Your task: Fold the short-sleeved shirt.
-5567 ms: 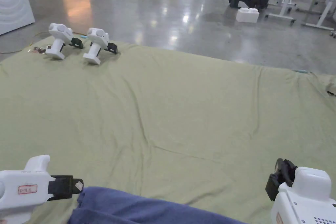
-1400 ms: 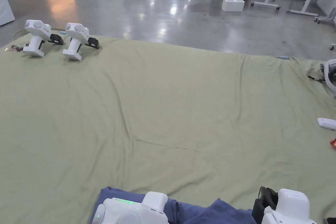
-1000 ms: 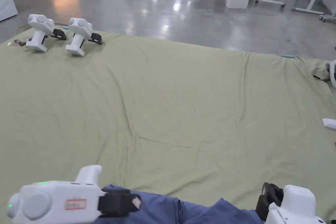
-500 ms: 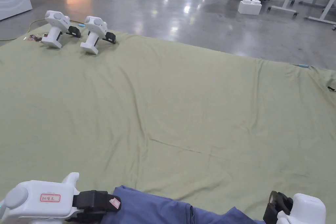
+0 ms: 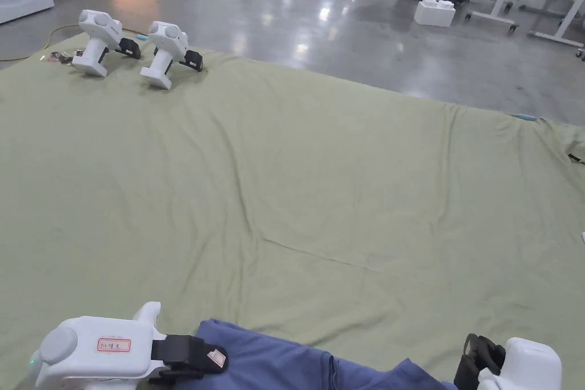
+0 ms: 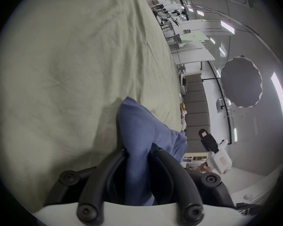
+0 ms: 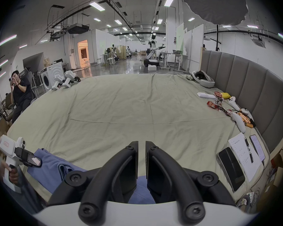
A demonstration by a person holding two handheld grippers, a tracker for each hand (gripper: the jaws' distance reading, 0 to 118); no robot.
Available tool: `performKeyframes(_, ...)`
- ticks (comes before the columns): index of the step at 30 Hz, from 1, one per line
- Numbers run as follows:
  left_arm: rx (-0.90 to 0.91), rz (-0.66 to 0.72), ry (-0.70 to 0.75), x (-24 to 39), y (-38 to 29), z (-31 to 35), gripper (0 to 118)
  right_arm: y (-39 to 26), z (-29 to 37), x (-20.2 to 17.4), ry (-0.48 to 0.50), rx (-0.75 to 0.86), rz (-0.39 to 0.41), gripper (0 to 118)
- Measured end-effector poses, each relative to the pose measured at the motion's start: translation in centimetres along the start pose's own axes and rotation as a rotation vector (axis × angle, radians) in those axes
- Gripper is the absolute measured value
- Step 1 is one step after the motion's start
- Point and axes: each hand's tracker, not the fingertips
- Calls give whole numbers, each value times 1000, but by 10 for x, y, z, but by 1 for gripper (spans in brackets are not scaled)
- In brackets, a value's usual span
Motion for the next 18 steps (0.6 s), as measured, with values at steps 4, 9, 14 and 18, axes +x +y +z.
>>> performKeyframes(4,17,-22,-16,17,1,15,17,0,0,1,3,1,-3,12)
performKeyframes(9,43,-117,87,49,23,69,17,2,1,3,9,5,1,12)
performKeyframes(14,132,-130,241,94,28,149,17,4,3,5,1,25,22,12)
performKeyframes(18,168,-173,405,140,31,187,17,5,1,5,11,27,19,12)
